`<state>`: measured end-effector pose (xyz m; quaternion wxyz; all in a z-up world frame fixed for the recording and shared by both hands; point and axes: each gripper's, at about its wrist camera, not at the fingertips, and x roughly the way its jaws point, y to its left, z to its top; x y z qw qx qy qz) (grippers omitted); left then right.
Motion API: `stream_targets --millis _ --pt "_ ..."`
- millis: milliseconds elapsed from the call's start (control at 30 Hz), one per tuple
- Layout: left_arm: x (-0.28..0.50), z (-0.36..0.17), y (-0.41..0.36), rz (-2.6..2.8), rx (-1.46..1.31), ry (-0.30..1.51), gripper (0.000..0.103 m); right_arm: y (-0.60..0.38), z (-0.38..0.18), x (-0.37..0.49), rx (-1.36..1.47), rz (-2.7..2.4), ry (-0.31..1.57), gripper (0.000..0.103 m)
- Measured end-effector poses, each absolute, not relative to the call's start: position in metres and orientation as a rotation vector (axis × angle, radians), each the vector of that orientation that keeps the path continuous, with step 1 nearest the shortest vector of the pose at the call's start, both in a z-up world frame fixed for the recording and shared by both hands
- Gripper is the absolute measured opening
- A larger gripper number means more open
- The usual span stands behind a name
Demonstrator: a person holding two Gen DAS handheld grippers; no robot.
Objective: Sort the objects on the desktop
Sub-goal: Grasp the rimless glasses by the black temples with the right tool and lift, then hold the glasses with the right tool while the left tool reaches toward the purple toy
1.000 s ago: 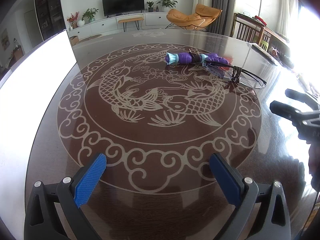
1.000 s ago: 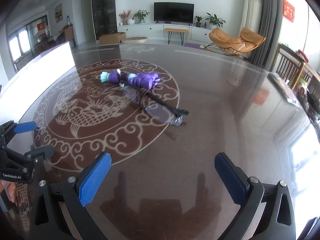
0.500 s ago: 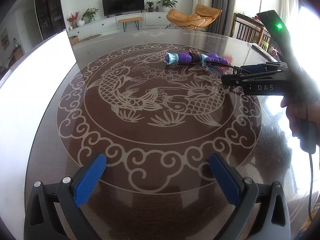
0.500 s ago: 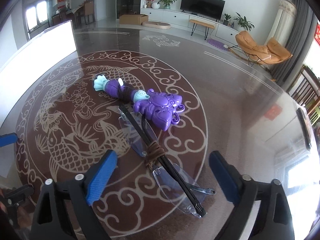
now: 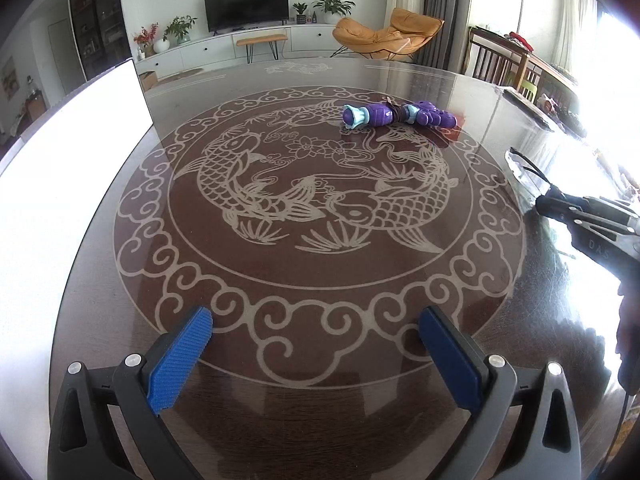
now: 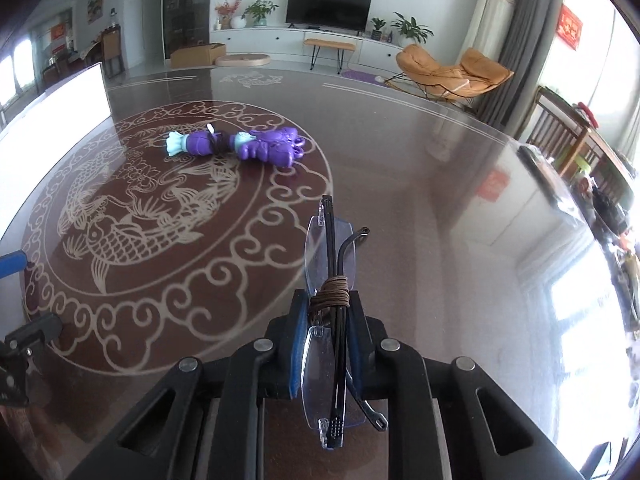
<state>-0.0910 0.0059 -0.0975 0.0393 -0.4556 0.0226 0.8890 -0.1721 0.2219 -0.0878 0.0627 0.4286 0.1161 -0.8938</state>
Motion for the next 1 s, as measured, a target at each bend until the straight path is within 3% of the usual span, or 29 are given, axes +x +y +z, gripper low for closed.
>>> stream_targets --millis 33,100,167,300,333,900,1000 --pt "-0.091 -0.097 0.006 2.725 -1.397 0.069 0.103 0.228 -0.088 -0.166 1.294 -2.714 0.344 0.022" --pt "-0.091 -0.098 0.006 2.725 -1.397 0.069 0.103 0.238 -0.087 -0.160 1.287 -2.737 0.326 0.041" --pt "-0.091 -0.097 0.006 2.725 -1.397 0.069 0.103 0.247 -0.088 -0.160 1.307 -2.758 0.283 0.084" --pt "-0.091 -0.097 0.006 2.725 -1.397 0.069 0.103 0.266 -0.093 -0.170 1.382 -2.732 0.109 0.096" --pt "-0.091 -0.097 0.006 2.725 -1.397 0.069 0.103 0.270 -0.094 -0.170 1.397 -2.736 0.083 0.103" --pt "-0.092 -0.098 0.005 2.718 -1.393 0.070 0.103 0.270 -0.093 -0.170 1.410 -2.744 0.093 0.103" --pt "-0.104 -0.097 0.008 2.593 -1.373 0.166 0.103 0.270 -0.093 -0.170 1.410 -2.744 0.093 0.103"
